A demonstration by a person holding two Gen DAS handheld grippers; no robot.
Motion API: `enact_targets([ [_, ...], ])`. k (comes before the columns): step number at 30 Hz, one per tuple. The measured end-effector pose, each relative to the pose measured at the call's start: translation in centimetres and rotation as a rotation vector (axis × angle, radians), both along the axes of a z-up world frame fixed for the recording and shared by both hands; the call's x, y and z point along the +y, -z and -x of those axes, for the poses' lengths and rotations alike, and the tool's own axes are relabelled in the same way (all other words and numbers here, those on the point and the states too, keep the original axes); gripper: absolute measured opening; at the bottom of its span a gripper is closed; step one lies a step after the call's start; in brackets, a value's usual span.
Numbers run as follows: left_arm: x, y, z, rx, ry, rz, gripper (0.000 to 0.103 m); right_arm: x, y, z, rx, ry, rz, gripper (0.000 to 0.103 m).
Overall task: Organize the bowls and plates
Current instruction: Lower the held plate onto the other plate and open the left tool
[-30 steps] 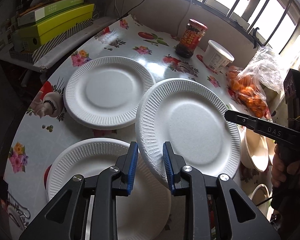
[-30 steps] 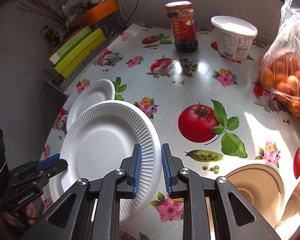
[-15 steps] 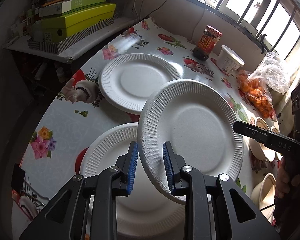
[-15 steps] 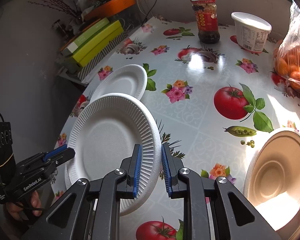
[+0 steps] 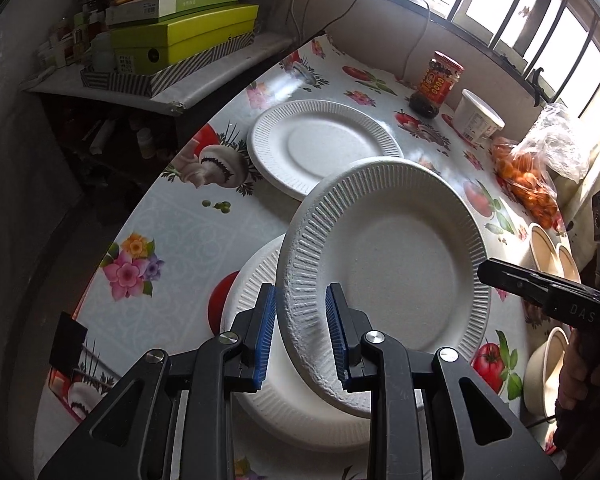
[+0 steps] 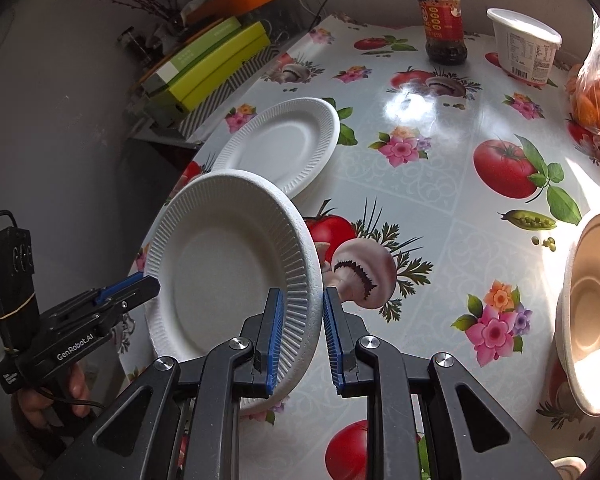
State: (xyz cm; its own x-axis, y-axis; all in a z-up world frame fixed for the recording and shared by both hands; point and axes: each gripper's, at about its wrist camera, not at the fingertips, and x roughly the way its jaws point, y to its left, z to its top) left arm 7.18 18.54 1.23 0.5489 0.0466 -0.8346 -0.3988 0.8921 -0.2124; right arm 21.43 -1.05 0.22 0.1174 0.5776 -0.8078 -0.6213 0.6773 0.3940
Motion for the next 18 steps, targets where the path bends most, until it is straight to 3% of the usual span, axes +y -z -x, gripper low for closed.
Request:
enact_targets([
  [18, 1.2, 1.6, 1.9, 0.046, -0.019, -0.011, 0.027, 1.4, 1.4, 2.4, 0.034, -0.014, 0.019, 0.020],
])
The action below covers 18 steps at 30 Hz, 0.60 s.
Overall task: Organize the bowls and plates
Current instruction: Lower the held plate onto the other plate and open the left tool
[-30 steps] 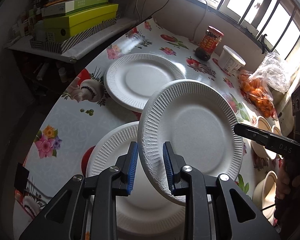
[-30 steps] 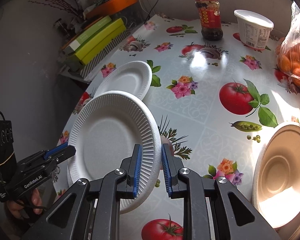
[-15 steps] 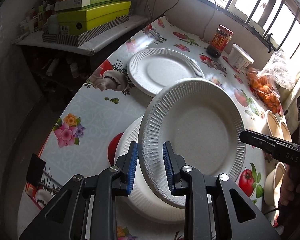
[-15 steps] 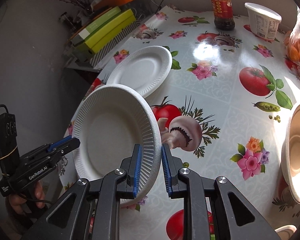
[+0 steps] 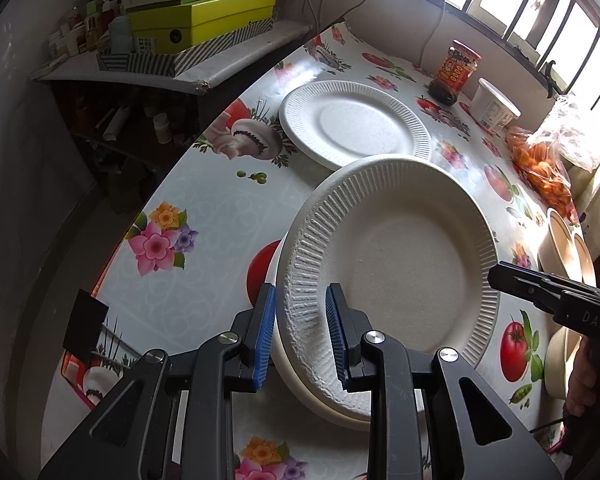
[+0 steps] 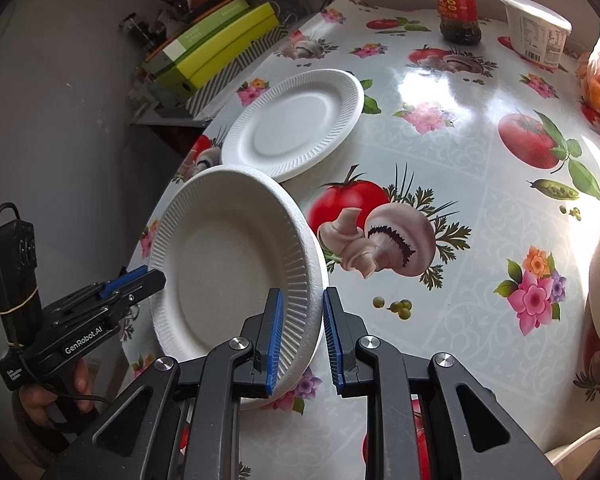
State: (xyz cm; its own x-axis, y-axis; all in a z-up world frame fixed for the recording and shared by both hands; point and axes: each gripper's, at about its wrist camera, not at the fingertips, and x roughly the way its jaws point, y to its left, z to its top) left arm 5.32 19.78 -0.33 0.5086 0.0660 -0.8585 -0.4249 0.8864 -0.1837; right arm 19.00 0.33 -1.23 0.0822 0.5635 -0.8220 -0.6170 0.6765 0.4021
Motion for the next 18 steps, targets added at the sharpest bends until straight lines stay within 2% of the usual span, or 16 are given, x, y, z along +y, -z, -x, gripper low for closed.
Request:
enact_targets([
  [18, 0.4, 1.3, 0.0, 0.035, -0.005, 0.002, 0.027, 1.4, 0.9, 0.8, -0.035, -0.017, 0.054, 0.020],
])
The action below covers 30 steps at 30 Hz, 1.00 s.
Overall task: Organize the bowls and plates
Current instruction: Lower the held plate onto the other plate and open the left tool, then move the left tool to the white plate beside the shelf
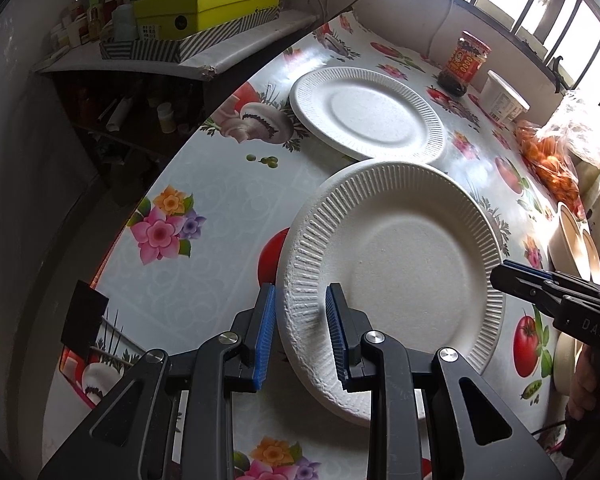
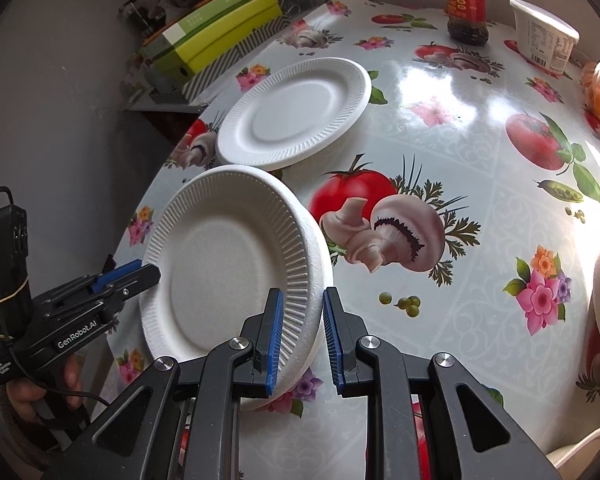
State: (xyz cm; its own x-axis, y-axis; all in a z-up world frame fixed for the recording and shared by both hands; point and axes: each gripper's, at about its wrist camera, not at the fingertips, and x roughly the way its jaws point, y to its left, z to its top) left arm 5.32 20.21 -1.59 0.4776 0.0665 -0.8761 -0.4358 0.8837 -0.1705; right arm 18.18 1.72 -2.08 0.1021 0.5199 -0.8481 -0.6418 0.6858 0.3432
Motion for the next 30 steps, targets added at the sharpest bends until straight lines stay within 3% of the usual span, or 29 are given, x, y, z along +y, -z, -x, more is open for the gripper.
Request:
enact_targets([
  [11, -0.2, 0.3, -0.5, 0.007, 0.021, -0.002, 0.027, -0.1, 0.5, -0.4, 0.004, 0.017, 0.015, 0.021],
  [21, -0.2, -0.1, -0.4, -0.010, 0.045, -0.006, 0.027, 0.1, 0.5, -0.4, 0.000, 0.018, 0.020, 0.034],
  [24, -0.2, -0.4, -0.2, -0.025, 0.060, -0.004, 0.048, 0.0, 0.5, -0.4, 0.002, 0.025, 0.023, 0.038],
  [30, 0.4, -1.0, -0.2, -0.045, 0.056, 0.013, 0.049, -0.2, 0.1, -0.7, -0.007, 0.033, 0.024, 0.040],
])
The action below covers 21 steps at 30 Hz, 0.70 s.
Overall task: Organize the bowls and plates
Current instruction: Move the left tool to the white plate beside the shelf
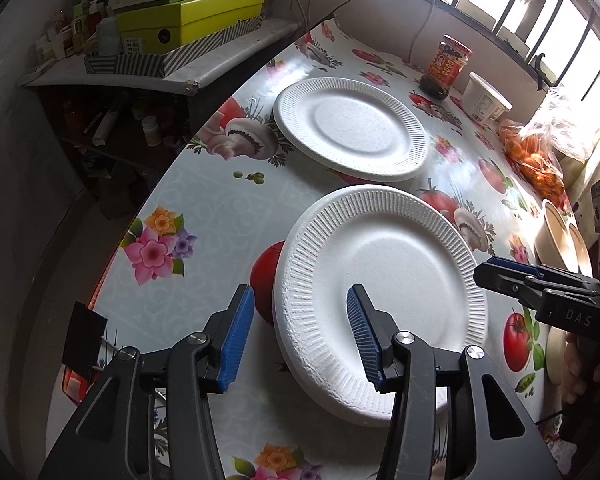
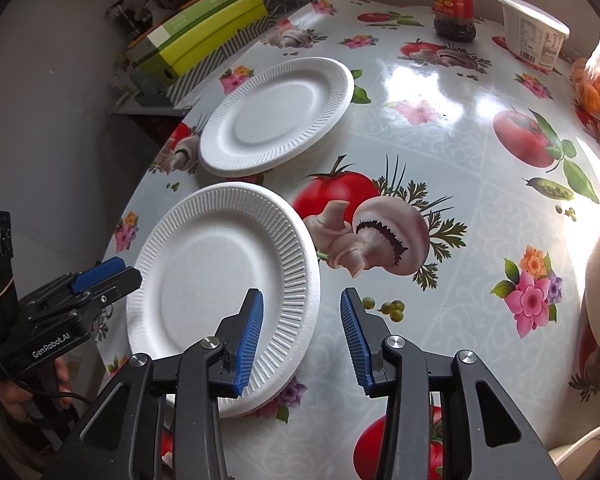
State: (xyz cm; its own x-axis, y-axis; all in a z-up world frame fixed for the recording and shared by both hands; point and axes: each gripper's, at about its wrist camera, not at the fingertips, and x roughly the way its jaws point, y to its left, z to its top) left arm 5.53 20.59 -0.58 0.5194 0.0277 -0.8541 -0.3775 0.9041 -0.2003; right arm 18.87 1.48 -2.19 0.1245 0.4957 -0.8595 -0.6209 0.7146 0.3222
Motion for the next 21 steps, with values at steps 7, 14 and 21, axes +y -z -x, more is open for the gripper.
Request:
enact_targets([
  [7, 0.8, -1.3, -1.0, -0.032, 0.005, 0.009, 0.049, -0.3, -2.2, -0.9, -0.040, -0.002, -0.030, 0.040],
  [14, 2.0, -3.2, -2.8, -0.066, 0.010, -0.018, 0.049, -0.6, -4.6, -2.7, -0.099, 0.005, -0.047, 0.040],
  [21, 4.5, -4.5, -4.6, -0.099, -0.022, -0.021, 0.049, -0.2, -6.1, -5.3, -0.130, 0.007, -0.060, 0.040],
])
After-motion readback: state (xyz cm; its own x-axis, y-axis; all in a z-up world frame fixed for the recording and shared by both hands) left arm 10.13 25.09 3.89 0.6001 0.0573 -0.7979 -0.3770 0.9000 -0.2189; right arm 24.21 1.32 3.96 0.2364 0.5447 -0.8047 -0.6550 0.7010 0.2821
